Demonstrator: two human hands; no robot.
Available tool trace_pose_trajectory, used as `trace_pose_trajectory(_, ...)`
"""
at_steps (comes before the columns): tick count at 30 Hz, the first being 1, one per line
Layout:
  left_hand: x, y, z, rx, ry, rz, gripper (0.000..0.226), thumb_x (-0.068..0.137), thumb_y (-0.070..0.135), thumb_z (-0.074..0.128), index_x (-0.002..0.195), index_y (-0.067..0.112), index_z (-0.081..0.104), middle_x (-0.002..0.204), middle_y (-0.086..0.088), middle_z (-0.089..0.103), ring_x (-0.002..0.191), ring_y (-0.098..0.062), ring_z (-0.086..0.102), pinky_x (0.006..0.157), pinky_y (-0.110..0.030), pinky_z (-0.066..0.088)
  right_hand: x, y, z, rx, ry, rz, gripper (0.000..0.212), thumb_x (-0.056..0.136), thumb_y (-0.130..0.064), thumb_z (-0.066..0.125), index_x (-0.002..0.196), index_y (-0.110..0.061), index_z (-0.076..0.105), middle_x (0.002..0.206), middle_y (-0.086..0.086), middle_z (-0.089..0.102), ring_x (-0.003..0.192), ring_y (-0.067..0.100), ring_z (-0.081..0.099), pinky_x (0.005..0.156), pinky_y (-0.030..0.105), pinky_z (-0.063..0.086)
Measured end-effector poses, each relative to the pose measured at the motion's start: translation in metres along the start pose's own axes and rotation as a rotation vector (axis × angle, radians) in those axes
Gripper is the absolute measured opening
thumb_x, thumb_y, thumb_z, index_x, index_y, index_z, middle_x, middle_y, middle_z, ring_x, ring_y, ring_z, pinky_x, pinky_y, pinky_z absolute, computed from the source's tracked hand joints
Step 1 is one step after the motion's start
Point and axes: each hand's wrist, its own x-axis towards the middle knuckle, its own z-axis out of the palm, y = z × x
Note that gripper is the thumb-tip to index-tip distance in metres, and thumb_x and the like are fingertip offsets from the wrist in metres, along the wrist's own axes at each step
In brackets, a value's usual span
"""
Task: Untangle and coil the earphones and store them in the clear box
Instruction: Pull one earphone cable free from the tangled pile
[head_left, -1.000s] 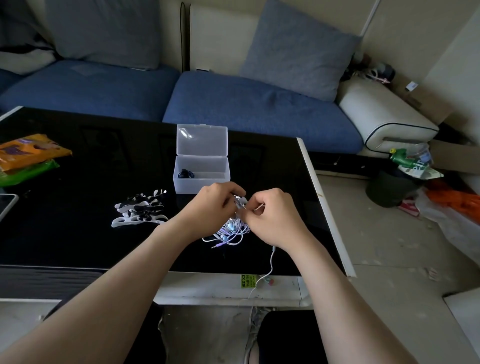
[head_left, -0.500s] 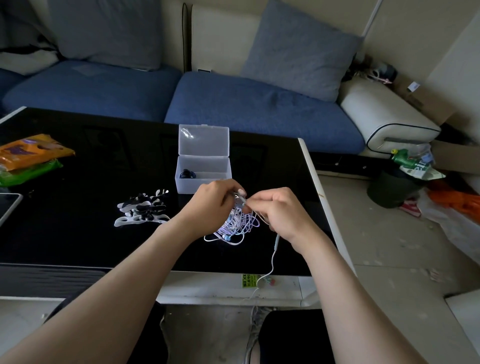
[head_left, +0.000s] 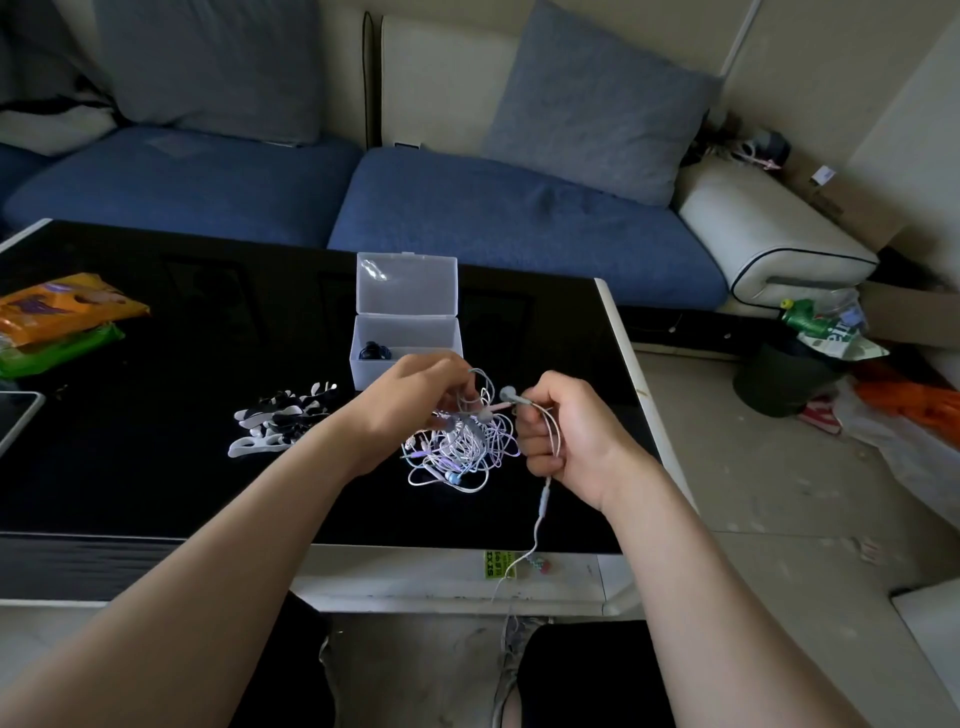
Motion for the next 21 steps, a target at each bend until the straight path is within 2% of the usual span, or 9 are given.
trace_pose_trajectory(3,0.007,-0.013,-0.001,0.272,0.153,0.069,0.025,0.109,0.022,0.052,0.09,0.013,0.066,0.081,0.002,0.071,0.071,-0.011,0.062,0.067,-0.023,0.049,-0.003,-0.007,0.003,0.225,-0.144,-0.069,0.03,0.09,-0.017,0.038,0.06,-0.016,0.039,0.062,-0.001,0.026,0.05,0.01,0.018,0.044,0.024,0.012)
trace_pose_trajectory(6,0.012,-0.024,-0.007,0.565,0.327,0.125,0.021,0.109,0.025,0.053,0.098,0.014,0.067,0.086,0.0,0.07,0.071,-0.015,0.06,0.06,-0.022,0.043,-0.007,-0.01,0.003,0.204,-0.171,-0.132,0.032,0.093,-0.016,0.039,0.061,-0.014,0.038,0.065,0.001,0.023,0.056,0.013,0.013,0.046,0.025,0.011)
trace_pose_trajectory(8,0.017,-0.032,-0.012,0.672,0.422,0.128,0.02,0.109,0.025,0.052,0.102,0.013,0.067,0.091,-0.002,0.067,0.087,-0.026,0.062,0.074,-0.032,0.046,-0.006,-0.008,0.003,0.1,-0.154,-0.144,0.038,0.098,-0.019,0.046,0.061,-0.015,0.047,0.064,0.0,0.029,0.056,0.012,0.016,0.048,0.025,0.011)
trace_pose_trajectory(10,0.019,-0.037,-0.014,0.83,0.441,-0.018,0.021,0.108,0.029,0.049,0.111,0.018,0.067,0.109,-0.002,0.063,0.11,-0.032,0.051,0.093,-0.044,0.04,-0.005,-0.006,0.004,-0.014,-0.124,-0.151,0.036,0.102,-0.021,0.053,0.067,-0.014,0.06,0.064,-0.002,0.036,0.053,0.009,0.021,0.048,0.025,0.012)
trace_pose_trajectory(13,0.017,-0.038,-0.011,1.009,0.36,-0.21,0.034,0.101,0.022,0.051,0.133,0.018,0.059,0.141,-0.01,0.05,0.13,-0.04,0.035,0.106,-0.058,0.032,-0.004,-0.003,0.003,-0.234,-0.06,-0.182,0.031,0.102,-0.026,0.063,0.075,-0.014,0.07,0.064,0.0,0.04,0.053,0.012,0.027,0.048,0.026,0.017)
trace_pose_trajectory(16,0.011,-0.026,-0.01,0.86,0.311,0.009,0.054,0.094,0.008,0.051,0.146,0.023,0.055,0.152,-0.006,0.049,0.142,-0.034,0.034,0.113,-0.054,0.032,-0.004,0.003,0.004,-0.708,0.059,-0.307,0.033,0.098,-0.038,0.07,0.069,-0.022,0.075,0.061,-0.001,0.059,0.059,0.018,0.052,0.053,0.029,0.038)
trace_pose_trajectory(17,0.007,-0.02,-0.01,0.761,0.222,0.115,0.059,0.091,0.004,0.052,0.146,0.026,0.057,0.151,-0.001,0.053,0.144,-0.027,0.038,0.116,-0.049,0.035,-0.003,0.005,0.005,-0.846,0.085,-0.326,0.031,0.096,-0.04,0.071,0.07,-0.024,0.077,0.063,-0.007,0.065,0.065,0.018,0.061,0.056,0.028,0.043)
trace_pose_trajectory(19,-0.002,-0.013,-0.004,0.643,-0.007,0.244,0.064,0.085,0.003,0.063,0.143,0.029,0.061,0.142,0.01,0.063,0.137,-0.009,0.052,0.113,-0.031,0.043,-0.002,0.008,0.008,-0.921,0.055,-0.298,0.025,0.094,-0.042,0.071,0.077,-0.025,0.08,0.075,-0.006,0.075,0.081,0.02,0.072,0.069,0.033,0.055)
trace_pose_trajectory(21,-0.007,-0.014,0.004,0.658,-0.15,0.29,0.059,0.08,0.011,0.074,0.136,0.03,0.064,0.122,0.017,0.07,0.112,-0.001,0.065,0.095,-0.02,0.05,-0.003,0.008,0.011,-0.869,0.024,-0.288,0.024,0.094,-0.039,0.069,0.082,-0.024,0.082,0.085,-0.001,0.078,0.09,0.023,0.074,0.084,0.044,0.059)
